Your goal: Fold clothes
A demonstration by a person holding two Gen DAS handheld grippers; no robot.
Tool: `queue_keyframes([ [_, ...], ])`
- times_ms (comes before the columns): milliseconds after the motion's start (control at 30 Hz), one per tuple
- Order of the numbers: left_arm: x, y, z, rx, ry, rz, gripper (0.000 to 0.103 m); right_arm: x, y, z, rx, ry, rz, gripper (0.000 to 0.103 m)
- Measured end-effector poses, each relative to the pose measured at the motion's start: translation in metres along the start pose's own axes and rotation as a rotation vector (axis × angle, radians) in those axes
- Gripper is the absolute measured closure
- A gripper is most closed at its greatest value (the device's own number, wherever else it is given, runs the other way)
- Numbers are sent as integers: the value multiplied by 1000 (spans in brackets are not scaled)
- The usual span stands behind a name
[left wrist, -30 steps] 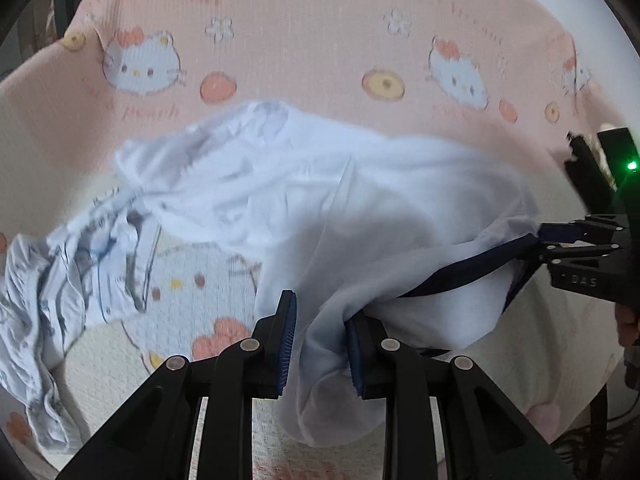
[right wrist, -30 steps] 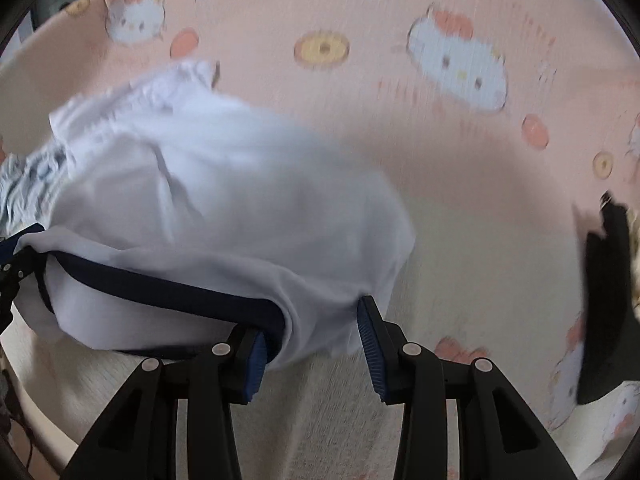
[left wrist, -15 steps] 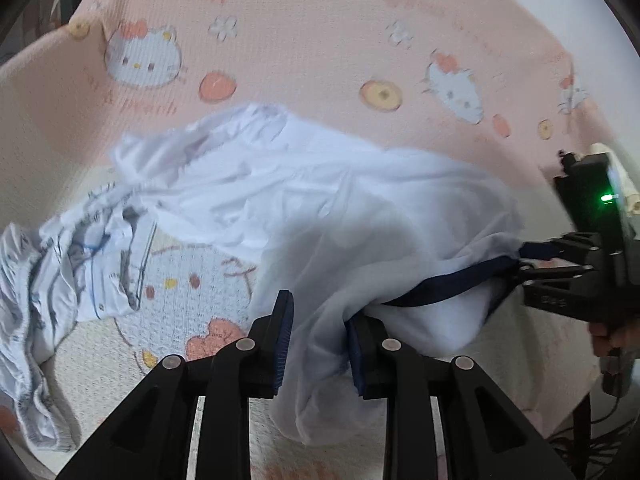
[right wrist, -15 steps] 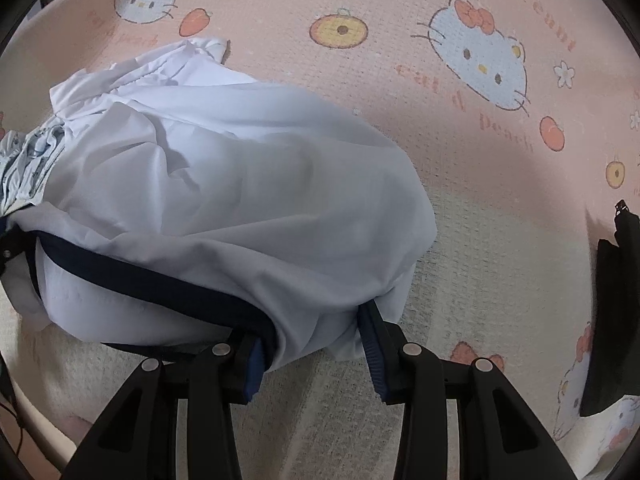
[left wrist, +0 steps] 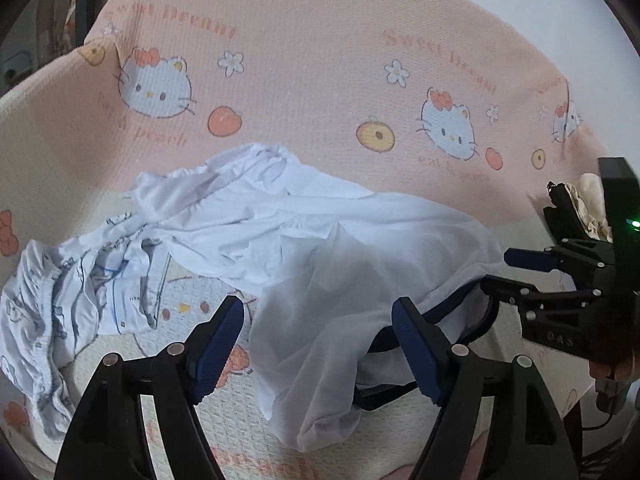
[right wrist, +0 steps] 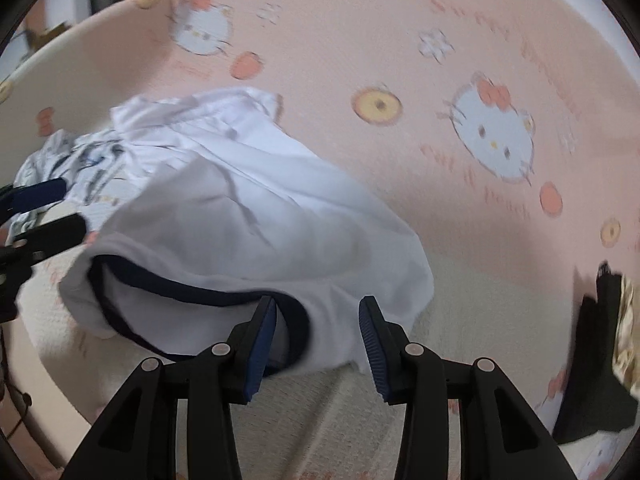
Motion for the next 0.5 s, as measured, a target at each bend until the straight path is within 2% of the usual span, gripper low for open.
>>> queue_keyframes([
  [100, -11, -6, 5, 22, -5, 63, 28, 9, 2, -2, -20, 39, -19, 51],
  [200, -26, -15, 12, 46, -11, 169, 28, 17, 1, -2, -24, 70, -28, 51],
  [367, -47, -40, 34, 56, 67, 422, 28, 28, -13, -1, 7, 142, 0, 51],
  [433, -49, -48, 42, 82, 65, 464, 51, 31, -18, 0, 28, 176, 27, 52],
  [467, -49, -49, 45, 89, 59, 465, 68, 31, -21, 0, 33, 189, 40, 52],
  [500, -49, -50, 46, 92, 53, 455, 70, 32, -23, 0, 38, 204, 52, 52],
])
Point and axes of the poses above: each gripper's, at about its wrist camera, not at the fingertips, and z roughly the way its jaws point, x to its left, y to its top, the point moved 7 cm from there along z, roughly the way its jaws point, and after that the axes turned 5 degrees about -x, right-handed, at the moved point
